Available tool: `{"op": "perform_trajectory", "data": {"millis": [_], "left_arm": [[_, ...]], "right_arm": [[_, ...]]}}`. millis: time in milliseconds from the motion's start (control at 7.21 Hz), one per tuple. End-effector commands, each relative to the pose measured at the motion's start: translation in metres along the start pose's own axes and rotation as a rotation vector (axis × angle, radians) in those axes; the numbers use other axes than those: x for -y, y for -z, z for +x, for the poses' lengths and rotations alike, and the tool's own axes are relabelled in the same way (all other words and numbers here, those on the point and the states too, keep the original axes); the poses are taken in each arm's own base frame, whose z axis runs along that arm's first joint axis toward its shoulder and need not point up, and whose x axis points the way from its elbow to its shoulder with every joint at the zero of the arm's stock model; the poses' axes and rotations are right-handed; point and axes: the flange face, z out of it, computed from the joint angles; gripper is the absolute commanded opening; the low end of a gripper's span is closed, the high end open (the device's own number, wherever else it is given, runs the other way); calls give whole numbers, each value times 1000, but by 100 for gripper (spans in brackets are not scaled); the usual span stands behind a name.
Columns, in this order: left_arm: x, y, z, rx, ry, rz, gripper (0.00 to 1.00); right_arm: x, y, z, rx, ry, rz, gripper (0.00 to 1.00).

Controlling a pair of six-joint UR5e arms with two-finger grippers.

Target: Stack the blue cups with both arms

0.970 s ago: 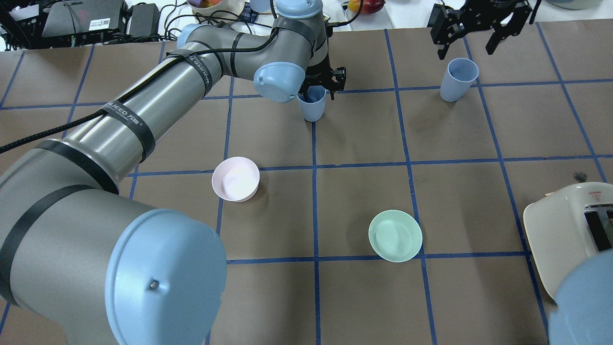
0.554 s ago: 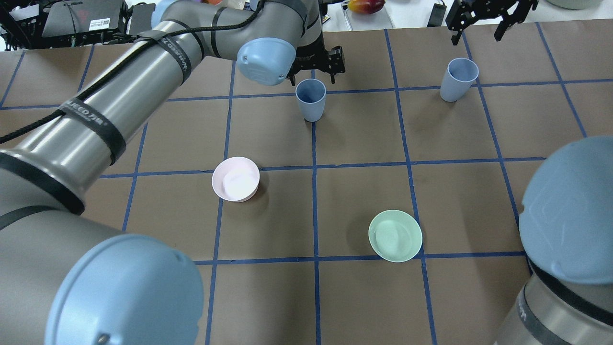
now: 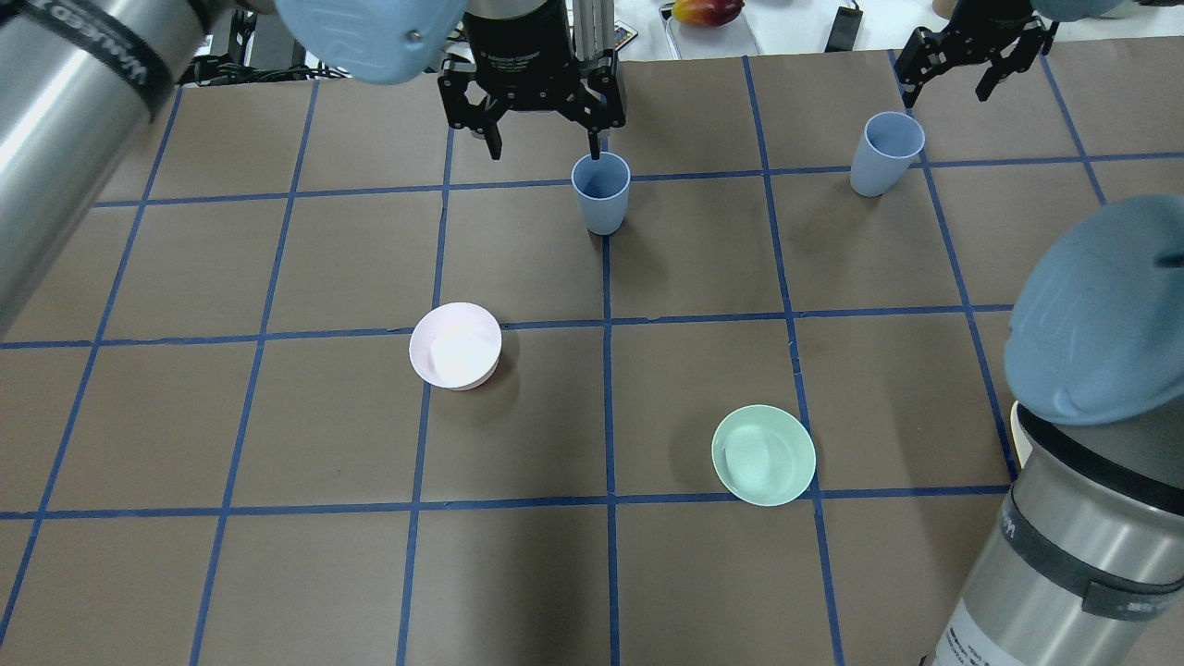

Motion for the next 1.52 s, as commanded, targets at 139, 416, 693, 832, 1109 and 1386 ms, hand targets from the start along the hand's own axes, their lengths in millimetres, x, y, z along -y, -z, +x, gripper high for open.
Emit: {"op": "perform_trajectory", "data": {"millis": [139, 416, 693, 832, 1109, 1386], "left_arm": [[-69, -23, -63, 29, 29, -106, 100], [-38, -12, -128, 9, 16, 102, 100], [-37, -1, -170, 9, -1, 102, 100], [-35, 4, -169, -7, 5, 116, 100], [-37, 2, -161, 1, -11, 107, 100], [-39, 9, -161, 4, -13, 119, 100]], "right_arm": [[-4, -44, 8, 48, 13, -50, 100], [1, -52, 4, 91, -25, -21, 97], [2, -68, 5, 96, -62, -46, 44], [1, -70, 5, 95, -84, -56, 19], [2, -61, 5, 91, -129, -46, 0], [-2, -52, 3, 86, -134, -49, 0]]}}
